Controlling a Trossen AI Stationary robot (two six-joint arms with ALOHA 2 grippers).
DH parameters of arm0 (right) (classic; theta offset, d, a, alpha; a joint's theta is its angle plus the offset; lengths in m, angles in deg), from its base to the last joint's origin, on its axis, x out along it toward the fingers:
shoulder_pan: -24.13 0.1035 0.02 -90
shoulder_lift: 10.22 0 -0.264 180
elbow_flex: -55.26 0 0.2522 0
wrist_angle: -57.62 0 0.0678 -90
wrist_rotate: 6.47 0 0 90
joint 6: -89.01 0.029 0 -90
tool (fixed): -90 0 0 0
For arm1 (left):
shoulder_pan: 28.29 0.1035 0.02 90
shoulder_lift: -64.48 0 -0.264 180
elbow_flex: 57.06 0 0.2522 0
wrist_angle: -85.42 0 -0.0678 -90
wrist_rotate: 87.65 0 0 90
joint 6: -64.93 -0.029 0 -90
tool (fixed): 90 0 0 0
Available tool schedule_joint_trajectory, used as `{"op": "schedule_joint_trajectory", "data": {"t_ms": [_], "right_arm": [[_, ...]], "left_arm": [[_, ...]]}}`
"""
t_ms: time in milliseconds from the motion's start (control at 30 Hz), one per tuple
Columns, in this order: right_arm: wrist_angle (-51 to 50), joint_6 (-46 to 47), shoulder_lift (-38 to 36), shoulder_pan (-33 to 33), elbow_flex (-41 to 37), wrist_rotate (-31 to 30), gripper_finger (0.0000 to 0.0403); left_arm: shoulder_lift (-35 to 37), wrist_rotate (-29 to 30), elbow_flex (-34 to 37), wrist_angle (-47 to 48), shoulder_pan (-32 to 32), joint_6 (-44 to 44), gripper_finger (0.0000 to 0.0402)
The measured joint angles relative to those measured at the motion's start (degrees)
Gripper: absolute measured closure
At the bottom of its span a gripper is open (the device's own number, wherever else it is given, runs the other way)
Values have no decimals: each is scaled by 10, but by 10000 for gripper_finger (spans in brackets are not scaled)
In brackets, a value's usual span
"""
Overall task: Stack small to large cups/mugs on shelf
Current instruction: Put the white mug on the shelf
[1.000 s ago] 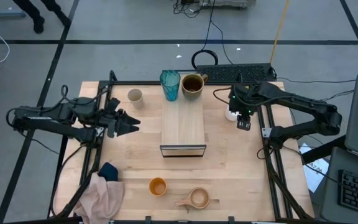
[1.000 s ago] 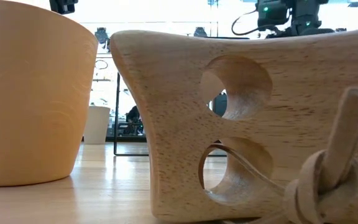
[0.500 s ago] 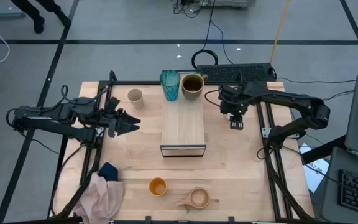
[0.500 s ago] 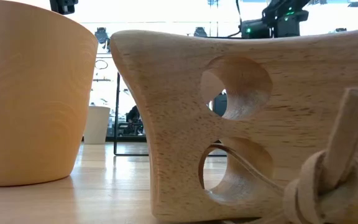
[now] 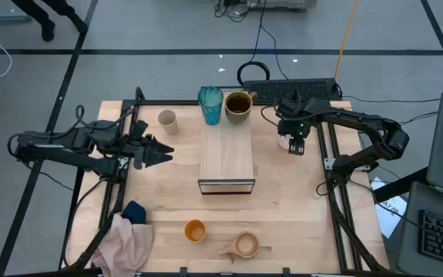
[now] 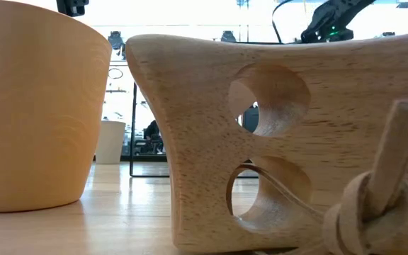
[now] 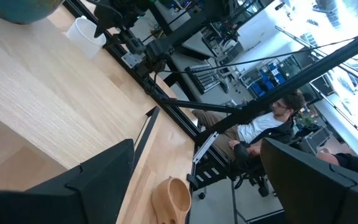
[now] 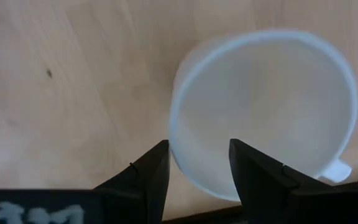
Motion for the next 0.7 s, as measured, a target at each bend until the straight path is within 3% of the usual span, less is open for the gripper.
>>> {"op": "schedule_joint_trajectory", "data": {"t_ms": [133, 333, 700], "right_arm": [[-1, 0, 0, -7, -10, 0, 278], [-3, -2, 0, -7, -13, 0, 390], [-42, 17, -51, 1, -10, 1, 401]], "left_arm": [[0, 0, 0, 0, 0, 0, 53], [0, 0, 0, 0, 0, 1, 53], [-9, 0, 0, 0, 0, 15, 53]]}}
